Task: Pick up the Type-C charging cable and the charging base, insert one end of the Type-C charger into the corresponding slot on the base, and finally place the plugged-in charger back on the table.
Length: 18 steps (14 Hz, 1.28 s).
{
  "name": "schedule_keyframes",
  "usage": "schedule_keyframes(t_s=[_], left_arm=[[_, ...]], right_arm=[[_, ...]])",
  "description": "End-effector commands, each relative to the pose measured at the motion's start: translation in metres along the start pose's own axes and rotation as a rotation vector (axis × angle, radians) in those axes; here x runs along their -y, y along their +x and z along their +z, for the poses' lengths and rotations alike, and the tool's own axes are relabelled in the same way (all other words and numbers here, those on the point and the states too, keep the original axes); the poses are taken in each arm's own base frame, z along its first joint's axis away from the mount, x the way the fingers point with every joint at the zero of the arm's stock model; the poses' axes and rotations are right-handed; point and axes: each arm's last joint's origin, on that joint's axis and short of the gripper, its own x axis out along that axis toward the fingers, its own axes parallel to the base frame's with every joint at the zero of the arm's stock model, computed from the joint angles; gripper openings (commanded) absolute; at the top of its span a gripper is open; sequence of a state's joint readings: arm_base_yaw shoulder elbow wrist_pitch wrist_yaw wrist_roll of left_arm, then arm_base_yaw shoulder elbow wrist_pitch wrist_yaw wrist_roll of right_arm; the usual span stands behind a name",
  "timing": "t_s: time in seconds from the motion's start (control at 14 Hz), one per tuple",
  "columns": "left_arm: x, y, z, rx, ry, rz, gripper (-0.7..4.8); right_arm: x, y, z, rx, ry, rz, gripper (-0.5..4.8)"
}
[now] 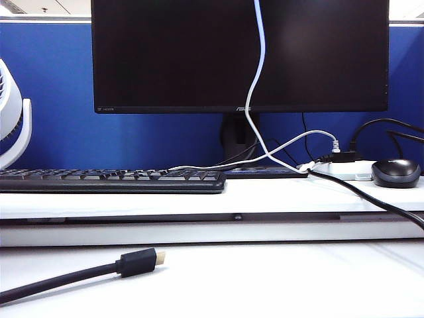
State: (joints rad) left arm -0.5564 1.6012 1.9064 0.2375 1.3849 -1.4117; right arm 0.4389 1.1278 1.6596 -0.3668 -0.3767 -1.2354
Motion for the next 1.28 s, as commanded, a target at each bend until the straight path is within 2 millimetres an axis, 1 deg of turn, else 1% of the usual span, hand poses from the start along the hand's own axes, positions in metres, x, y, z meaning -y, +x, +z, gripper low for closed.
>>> schedule_keyframes(t_s=[0.07,0.29,0.5,0.64,0.86,1.07,1.28], left_arm=[[0.010,0.011,-0.004,-0.017,-0.054,-0.030,-0.06],[0.013,0.022,-0.008,-0.056,-0.125,-0.053,-0.06],[0.016,0.025,-0.010,-0.081,-0.175,-0.060,-0.06],[0.016,0.025,-0.010,-0.081,-0.205,-0.058,-0.06],[0.017,0.024,-0.011,-0.086,-0.220,-0.057,-0.06],[0.019,0.023,-0.012,-0.107,-0.215,-0.058,-0.06],[0.024,0.015,-0.011,-0.087,-0.208,-0.045,-0.06]], right_arm=[[0.002,0.003,0.000,0.041,-0.045,-0.014,-0.01],[-0.001,0.010,0.000,0.124,-0.094,0.019,-0.01],[-0.004,0.016,0.004,0.177,-0.118,0.027,-0.01],[-0.006,0.018,0.010,0.214,-0.135,0.032,-0.01],[-0.010,0.020,0.024,0.290,-0.185,0.034,-0.01],[-0.009,0.017,0.026,0.293,-0.221,0.026,-0.01],[-0.005,0.008,0.030,0.303,-0.231,0.006,-0.01]])
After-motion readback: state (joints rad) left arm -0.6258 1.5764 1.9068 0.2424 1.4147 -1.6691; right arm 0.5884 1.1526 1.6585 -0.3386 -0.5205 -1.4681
